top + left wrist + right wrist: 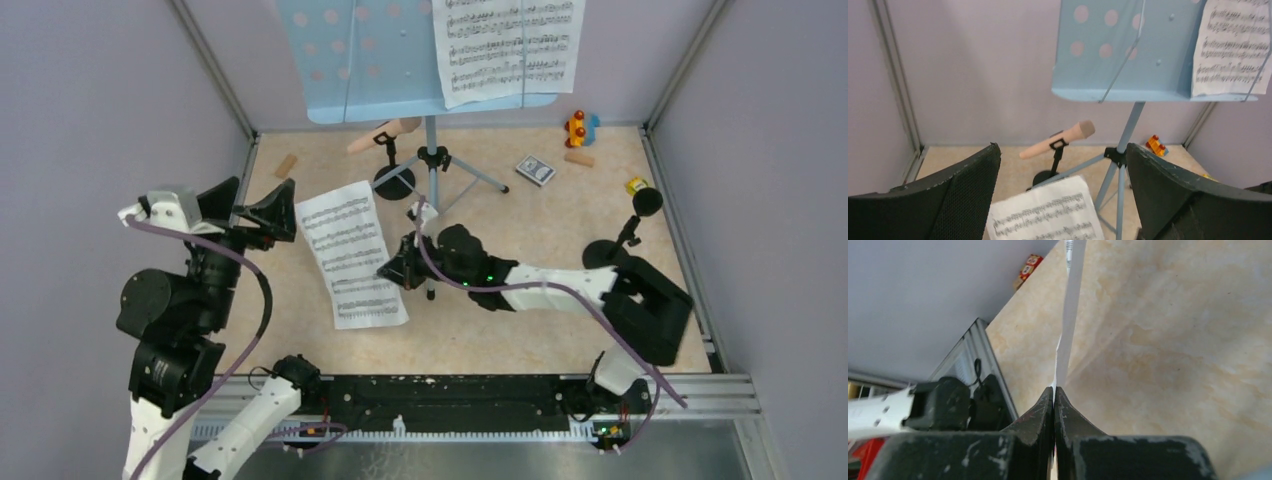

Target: Pack up the instrument practice props

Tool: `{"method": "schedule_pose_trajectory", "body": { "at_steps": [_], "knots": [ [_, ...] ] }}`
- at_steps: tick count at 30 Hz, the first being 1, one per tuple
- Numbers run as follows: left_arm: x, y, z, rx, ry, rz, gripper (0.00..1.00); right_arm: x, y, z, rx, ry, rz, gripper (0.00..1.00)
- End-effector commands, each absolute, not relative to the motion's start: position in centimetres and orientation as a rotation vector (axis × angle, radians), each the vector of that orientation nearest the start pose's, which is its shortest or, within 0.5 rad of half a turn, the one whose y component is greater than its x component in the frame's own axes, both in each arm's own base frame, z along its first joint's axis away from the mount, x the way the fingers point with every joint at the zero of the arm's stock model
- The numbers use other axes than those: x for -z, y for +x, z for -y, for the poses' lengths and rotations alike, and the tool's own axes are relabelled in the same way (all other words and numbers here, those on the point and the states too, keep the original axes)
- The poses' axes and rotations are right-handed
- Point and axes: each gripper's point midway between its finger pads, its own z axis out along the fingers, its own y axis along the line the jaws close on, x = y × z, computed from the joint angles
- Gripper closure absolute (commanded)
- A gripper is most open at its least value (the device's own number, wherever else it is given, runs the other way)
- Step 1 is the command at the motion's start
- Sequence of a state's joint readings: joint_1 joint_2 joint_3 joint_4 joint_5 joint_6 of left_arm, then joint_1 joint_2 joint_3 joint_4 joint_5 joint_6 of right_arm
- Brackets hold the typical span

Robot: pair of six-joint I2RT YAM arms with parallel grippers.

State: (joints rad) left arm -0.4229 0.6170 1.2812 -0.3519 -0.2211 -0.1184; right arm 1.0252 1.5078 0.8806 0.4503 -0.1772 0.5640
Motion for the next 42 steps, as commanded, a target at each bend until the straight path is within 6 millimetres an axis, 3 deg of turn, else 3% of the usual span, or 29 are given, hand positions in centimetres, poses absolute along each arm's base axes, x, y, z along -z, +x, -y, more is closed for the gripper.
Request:
{"method": "schedule_pose_trajectory", "body": {
  "at_steps": [1, 6, 8, 14, 19, 27, 30, 34, 39, 42],
  "knots": [
    [-44.1, 20.2, 4.3, 0.280, -0.061, -1.428, 0.01, -21.6, 22.9, -48.7, -1.348, -0.422, -1.802, 1.00],
    [-40.4, 19.1, 3.1, 0.238, -0.090, -1.493, 0.01, -16.5, 26.5, -54.3, -1.290, -0.320, -1.924, 1.00],
    [-39.4, 18.9, 2.6, 0.218, -0.105, -1.505, 0.01, -14.8, 28.1, -55.6, -1.243, -0.245, -1.969, 1.00],
    [-36.5, 18.7, 2.4, 0.198, -0.103, -1.557, 0.01, -11.9, 31.4, -57.7, -1.120, -0.131, -2.035, 1.00],
    [-34.9, 18.9, 2.6, 0.202, -0.100, -1.581, 0.01, -7.9, 32.0, -58.3, -1.017, -0.142, -2.151, 1.00],
    [-32.8, 19.2, 3.1, 0.213, -0.097, -1.616, 0.01, -2.8, 32.7, -55.8, -0.879, -0.039, -2.313, 0.75],
    [-32.6, 19.2, 3.2, 0.221, -0.100, -1.624, 0.01, -2.2, 32.8, -54.6, -0.833, -0.026, -2.348, 0.62],
    [-33.3, 18.9, 3.0, 0.222, -0.106, -1.620, 0.01, -4.1, 32.9, -53.1, -0.775, -0.050, -2.335, 0.39],
    [-35.4, 18.1, 2.7, 0.245, -0.131, -1.612, 0.01, -7.3, 32.3, -49.8, -0.690, -0.089, -2.301, 0.33],
    [-37.5, 17.1, 2.7, 0.286, -0.141, -1.593, 0.01, -9.1, 30.8, -47.8, -0.664, -0.152, -2.286, 0.32]
  ]
}}
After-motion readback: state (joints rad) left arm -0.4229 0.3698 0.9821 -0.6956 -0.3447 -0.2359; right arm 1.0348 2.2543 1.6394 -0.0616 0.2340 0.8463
